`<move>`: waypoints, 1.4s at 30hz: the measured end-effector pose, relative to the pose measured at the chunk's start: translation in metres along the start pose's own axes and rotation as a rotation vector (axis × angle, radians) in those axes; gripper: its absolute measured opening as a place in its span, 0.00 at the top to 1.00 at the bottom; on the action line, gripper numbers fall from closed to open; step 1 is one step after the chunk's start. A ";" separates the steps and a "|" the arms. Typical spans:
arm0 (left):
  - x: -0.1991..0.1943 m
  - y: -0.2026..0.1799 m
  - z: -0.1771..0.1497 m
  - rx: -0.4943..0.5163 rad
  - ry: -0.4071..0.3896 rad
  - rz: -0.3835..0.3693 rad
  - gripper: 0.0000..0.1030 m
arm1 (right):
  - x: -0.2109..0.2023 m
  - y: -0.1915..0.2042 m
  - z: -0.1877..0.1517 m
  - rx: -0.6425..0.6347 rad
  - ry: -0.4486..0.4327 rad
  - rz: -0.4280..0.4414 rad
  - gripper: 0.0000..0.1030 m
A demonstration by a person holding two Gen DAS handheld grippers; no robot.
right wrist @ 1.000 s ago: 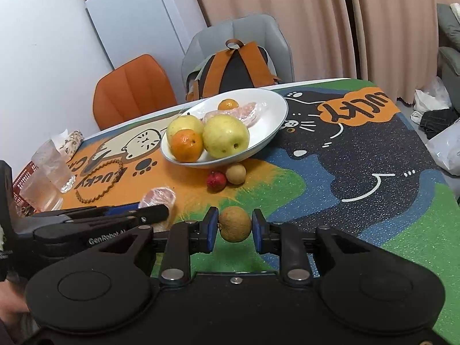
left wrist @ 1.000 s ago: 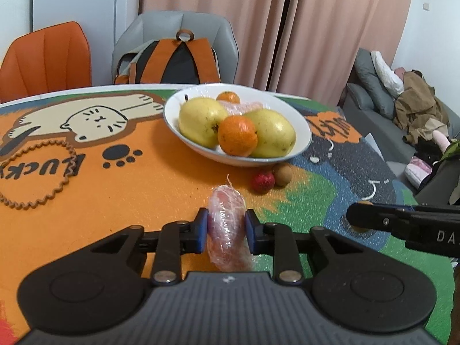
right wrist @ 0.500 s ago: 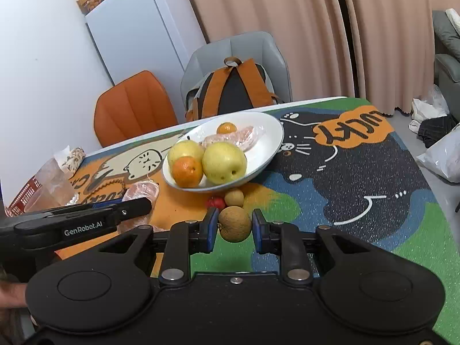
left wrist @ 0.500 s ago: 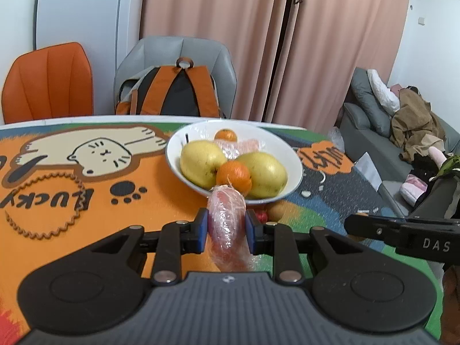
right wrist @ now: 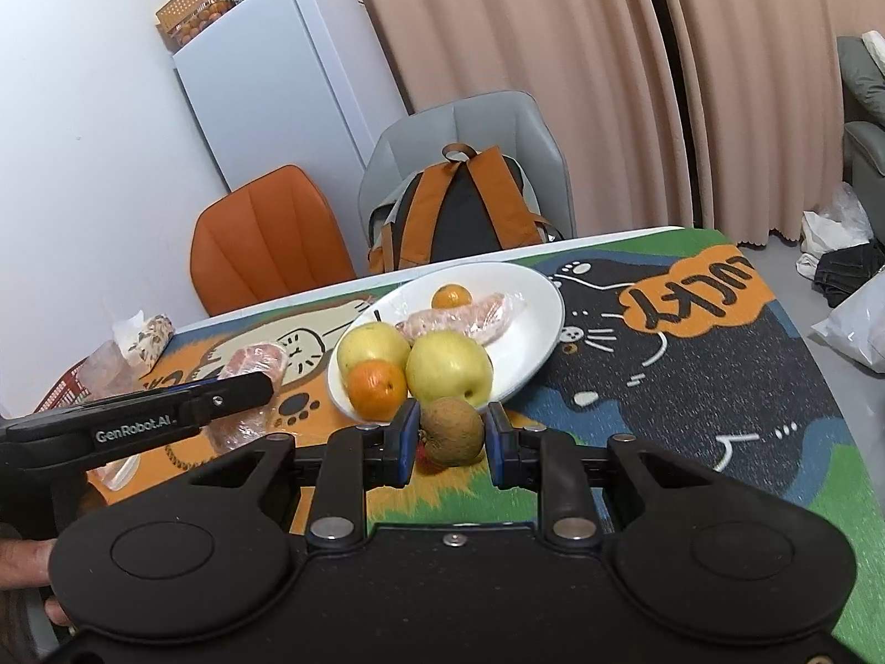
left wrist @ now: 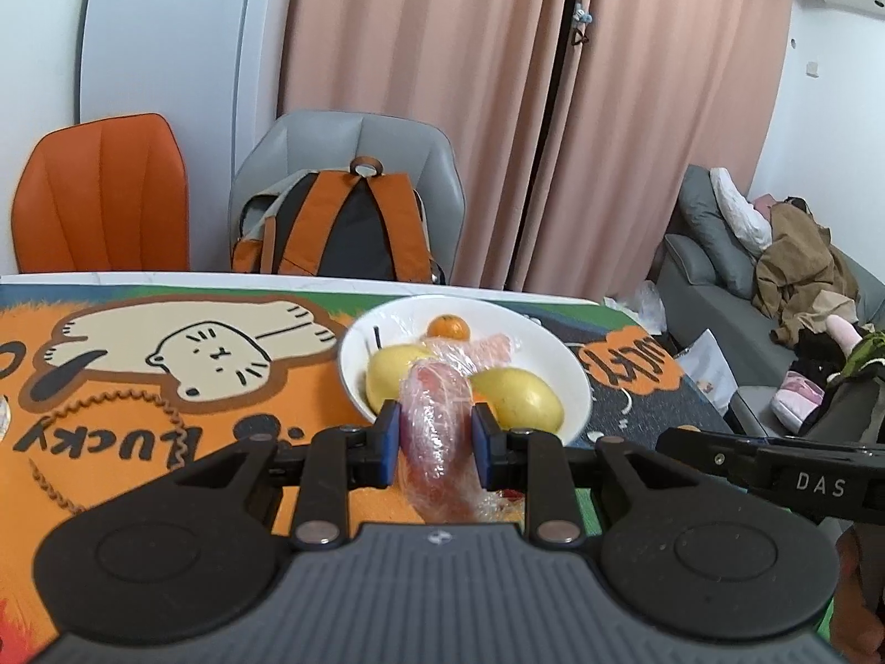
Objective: Organize fruits
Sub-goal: 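Carry the pink package to the bowl with the left tool while the right tool carries the kiwi, then release both items into the bowl and withdraw both tools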
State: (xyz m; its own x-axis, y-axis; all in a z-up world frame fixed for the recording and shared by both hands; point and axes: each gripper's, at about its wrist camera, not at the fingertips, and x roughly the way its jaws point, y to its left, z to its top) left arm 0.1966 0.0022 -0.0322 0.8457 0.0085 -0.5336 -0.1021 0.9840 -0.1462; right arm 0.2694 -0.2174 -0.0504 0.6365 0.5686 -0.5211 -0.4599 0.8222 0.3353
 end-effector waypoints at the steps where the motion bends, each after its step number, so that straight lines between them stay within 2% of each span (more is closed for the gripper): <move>1: 0.000 0.001 0.002 0.001 -0.003 0.002 0.76 | 0.003 -0.001 0.002 0.002 -0.001 0.001 0.77; 14: 0.030 0.014 0.033 0.011 -0.008 0.005 0.76 | 0.047 -0.021 0.032 0.048 -0.013 -0.013 0.77; 24: 0.081 0.004 0.053 0.036 0.033 -0.026 0.76 | 0.087 -0.033 0.037 0.079 0.024 0.004 0.77; 26: 0.091 0.001 0.056 0.042 0.042 -0.033 0.76 | 0.093 -0.033 0.037 0.077 0.037 0.019 0.74; 36: 0.124 -0.012 0.062 0.058 0.083 -0.074 0.75 | 0.098 -0.048 0.042 0.101 0.037 0.012 0.73; 42: 0.129 -0.012 0.065 0.035 0.081 -0.055 0.72 | 0.097 -0.058 0.040 0.120 0.043 -0.003 0.73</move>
State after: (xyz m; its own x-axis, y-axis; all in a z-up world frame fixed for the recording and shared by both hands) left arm 0.3408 0.0027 -0.0452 0.8041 -0.0588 -0.5916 -0.0369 0.9882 -0.1484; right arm 0.3823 -0.2093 -0.0891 0.6096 0.5666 -0.5543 -0.3792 0.8226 0.4238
